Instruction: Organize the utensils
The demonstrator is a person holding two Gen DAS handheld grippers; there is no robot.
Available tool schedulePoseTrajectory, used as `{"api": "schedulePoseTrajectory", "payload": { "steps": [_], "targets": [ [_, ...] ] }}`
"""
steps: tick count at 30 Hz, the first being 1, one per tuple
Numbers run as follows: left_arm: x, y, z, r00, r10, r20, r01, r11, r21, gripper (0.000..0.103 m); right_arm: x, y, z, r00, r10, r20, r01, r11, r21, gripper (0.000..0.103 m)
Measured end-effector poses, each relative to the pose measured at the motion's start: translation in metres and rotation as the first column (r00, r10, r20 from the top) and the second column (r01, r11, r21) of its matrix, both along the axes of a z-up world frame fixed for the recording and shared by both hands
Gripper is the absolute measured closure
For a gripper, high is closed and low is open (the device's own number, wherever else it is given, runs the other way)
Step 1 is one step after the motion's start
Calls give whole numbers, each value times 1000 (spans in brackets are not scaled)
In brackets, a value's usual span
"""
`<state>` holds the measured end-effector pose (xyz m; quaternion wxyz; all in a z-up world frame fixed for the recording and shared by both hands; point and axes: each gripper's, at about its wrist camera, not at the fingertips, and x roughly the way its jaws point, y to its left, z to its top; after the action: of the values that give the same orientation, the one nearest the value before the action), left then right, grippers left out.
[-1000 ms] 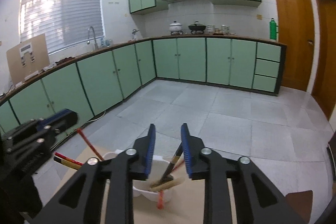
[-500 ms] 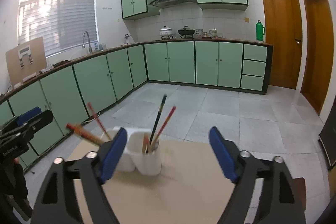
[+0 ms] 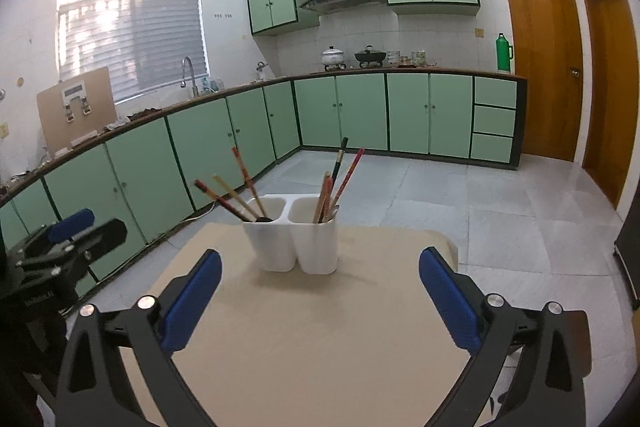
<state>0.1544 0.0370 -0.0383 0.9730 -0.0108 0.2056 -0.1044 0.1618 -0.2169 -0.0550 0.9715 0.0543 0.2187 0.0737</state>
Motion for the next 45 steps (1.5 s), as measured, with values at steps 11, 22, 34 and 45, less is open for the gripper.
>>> {"api": "schedulePoseTrajectory", "payload": {
  "steps": [11, 22, 34, 45],
  "targets": [
    [-49, 0, 23, 999, 12, 41, -13, 1000, 8, 8, -47, 7, 30, 997, 47, 67, -48, 999, 2, 6],
    [-80, 2, 47, 994, 27, 111, -30, 999, 27, 8, -80, 22, 54, 989, 76, 124, -71, 997, -44, 6],
    [-95, 0, 55, 989, 24, 143, -29, 999, 28, 8, -90, 29, 61, 986, 83, 144, -75, 995, -66, 6],
    [-98, 0, 55, 988, 27, 150, -30, 999, 20, 8, -92, 29, 63, 985, 86, 149, -76, 995, -68, 6]
  ]
}}
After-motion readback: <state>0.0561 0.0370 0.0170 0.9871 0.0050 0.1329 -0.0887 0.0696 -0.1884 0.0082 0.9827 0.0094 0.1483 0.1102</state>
